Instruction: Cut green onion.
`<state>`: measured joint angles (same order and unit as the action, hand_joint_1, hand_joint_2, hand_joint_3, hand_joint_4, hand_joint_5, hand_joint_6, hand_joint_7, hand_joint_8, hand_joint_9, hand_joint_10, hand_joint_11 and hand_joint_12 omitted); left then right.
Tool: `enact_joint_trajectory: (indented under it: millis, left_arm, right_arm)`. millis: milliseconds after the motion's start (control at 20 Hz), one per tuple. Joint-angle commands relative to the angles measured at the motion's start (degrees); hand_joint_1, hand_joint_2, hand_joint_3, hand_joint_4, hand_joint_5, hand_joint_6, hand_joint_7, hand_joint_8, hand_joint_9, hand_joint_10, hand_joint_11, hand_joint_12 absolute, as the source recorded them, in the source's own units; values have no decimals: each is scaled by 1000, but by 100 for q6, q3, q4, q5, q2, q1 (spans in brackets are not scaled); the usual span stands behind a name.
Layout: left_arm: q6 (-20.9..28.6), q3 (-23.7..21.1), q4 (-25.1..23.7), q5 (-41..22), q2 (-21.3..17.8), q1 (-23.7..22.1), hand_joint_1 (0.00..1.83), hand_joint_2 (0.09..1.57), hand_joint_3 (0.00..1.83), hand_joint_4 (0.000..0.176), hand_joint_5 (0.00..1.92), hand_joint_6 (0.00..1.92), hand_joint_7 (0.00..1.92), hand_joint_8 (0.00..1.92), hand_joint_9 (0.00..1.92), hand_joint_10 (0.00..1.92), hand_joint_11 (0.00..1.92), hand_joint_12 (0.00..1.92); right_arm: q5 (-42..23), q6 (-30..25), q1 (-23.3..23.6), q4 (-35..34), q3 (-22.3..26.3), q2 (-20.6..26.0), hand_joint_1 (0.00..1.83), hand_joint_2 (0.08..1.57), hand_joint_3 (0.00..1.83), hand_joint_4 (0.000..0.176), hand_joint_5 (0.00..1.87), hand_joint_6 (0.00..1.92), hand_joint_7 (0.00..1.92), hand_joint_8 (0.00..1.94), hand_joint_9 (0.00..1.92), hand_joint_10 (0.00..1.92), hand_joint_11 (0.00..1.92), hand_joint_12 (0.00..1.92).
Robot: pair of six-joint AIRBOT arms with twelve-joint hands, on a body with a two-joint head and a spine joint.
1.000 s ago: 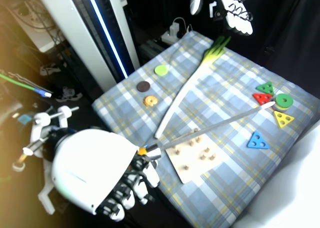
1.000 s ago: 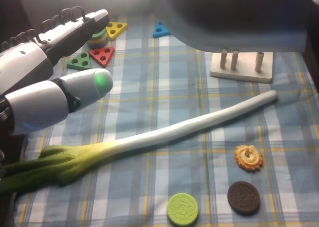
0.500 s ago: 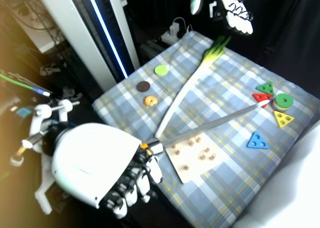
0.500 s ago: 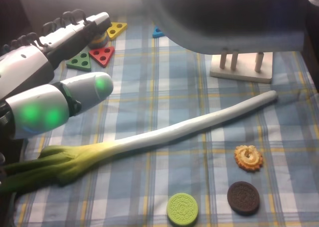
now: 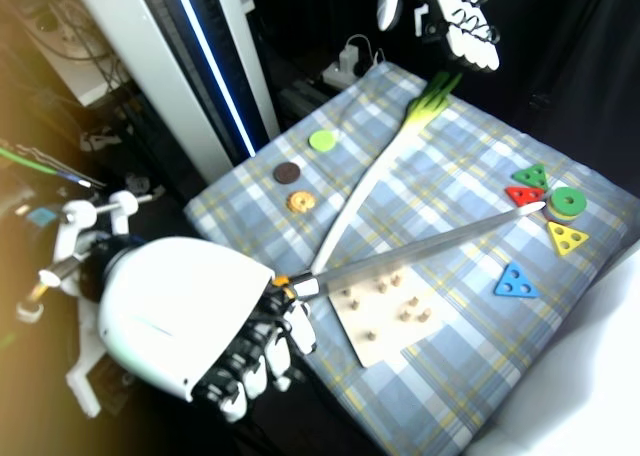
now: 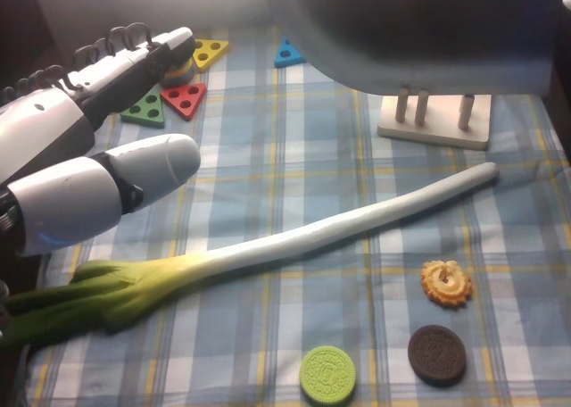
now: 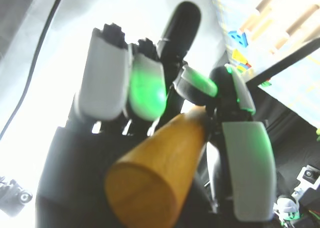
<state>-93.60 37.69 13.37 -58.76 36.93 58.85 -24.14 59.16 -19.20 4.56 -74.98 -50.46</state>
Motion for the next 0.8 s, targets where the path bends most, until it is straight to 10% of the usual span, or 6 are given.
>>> enact_joint_trajectory:
  millis: [0, 750]
  left_arm:
    - [20, 1, -53, -713, 3, -40, 0, 1343, 2, 0, 0, 0, 0, 0, 5, 2, 0, 0]
    - [20, 7, -66, -713, 22, -35, 0, 1340, 0, 0, 0, 0, 0, 0, 0, 0, 0, 0]
  right_arm:
    - [-595, 17, 114, -54, -74, 28, 619, 1370, 0, 0, 1077, 1921, 1382, 1941, 1497, 1921, 1511, 1921]
    - [303, 19, 670, 518, -453, -154, 686, 1343, 0, 0, 1186, 1921, 1424, 1941, 1545, 1921, 1564, 1921]
